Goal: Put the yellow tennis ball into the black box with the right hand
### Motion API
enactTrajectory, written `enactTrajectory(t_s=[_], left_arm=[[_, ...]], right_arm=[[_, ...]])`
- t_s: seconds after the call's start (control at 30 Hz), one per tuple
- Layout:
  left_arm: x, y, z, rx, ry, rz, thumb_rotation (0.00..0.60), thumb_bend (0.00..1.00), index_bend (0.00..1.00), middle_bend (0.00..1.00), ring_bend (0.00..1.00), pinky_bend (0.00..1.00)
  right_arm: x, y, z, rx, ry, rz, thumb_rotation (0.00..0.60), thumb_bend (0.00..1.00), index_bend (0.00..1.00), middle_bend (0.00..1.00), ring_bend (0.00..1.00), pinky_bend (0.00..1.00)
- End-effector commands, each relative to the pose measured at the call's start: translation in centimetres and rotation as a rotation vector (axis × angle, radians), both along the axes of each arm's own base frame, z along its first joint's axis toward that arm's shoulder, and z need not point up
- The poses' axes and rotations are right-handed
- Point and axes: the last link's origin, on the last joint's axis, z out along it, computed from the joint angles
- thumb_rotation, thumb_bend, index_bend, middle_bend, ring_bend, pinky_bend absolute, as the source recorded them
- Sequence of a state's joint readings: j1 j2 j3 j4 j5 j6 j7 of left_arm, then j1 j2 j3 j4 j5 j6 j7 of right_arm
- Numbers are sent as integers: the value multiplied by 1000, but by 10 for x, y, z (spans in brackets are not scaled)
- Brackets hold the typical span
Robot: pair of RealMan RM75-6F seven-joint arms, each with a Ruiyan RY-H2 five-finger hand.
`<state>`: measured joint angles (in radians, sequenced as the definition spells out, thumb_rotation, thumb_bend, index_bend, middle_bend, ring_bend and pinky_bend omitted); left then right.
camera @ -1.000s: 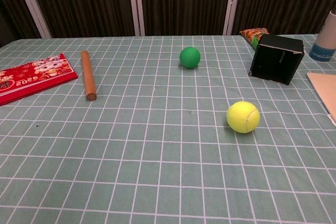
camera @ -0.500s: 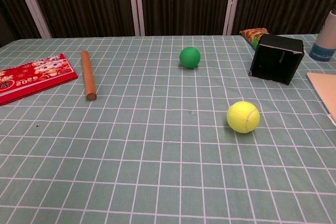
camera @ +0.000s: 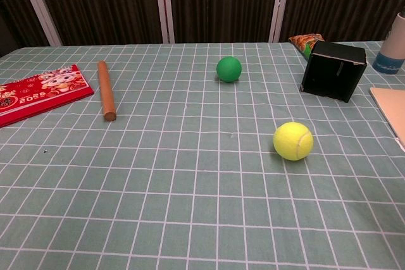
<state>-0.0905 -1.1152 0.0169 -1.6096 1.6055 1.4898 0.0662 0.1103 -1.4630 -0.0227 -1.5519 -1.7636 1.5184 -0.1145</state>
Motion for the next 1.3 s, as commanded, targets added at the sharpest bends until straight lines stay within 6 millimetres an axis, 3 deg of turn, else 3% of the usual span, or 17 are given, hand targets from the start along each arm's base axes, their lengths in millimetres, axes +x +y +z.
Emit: enactTrajectory(t_s=[0.03,0.23,0.57,0.73,1.03,1.3], left_arm=[[-1,2,-1,-2,5,8,600,61,0,0,0,0],[1,0,-2,10,38,5,600,61,0,0,0,0],[-3,2,3,63,49,16,600,72,0,0,0,0],[-2,-1,3,47,50,-11,600,151,0,0,0,0],[-5,-1,9,70,31,2,600,156,0,0,0,0],[-7,-1,12,78,29,19,600,157,0,0,0,0]], right_arm=[[16,-1,-20,64,30,28,600,505,537,500,583,822],[46,-2,-53,138,37,43,600,518,539,502,590,829],[74,-10,-77,164,53,69,600,548,539,502,592,846],[82,-19,-86,143,56,89,600,548,539,502,576,846],[85,-47,-108,227,0,-3,600,547,539,502,575,837],[79,-61,-116,252,-43,-44,600,548,538,501,575,837]])
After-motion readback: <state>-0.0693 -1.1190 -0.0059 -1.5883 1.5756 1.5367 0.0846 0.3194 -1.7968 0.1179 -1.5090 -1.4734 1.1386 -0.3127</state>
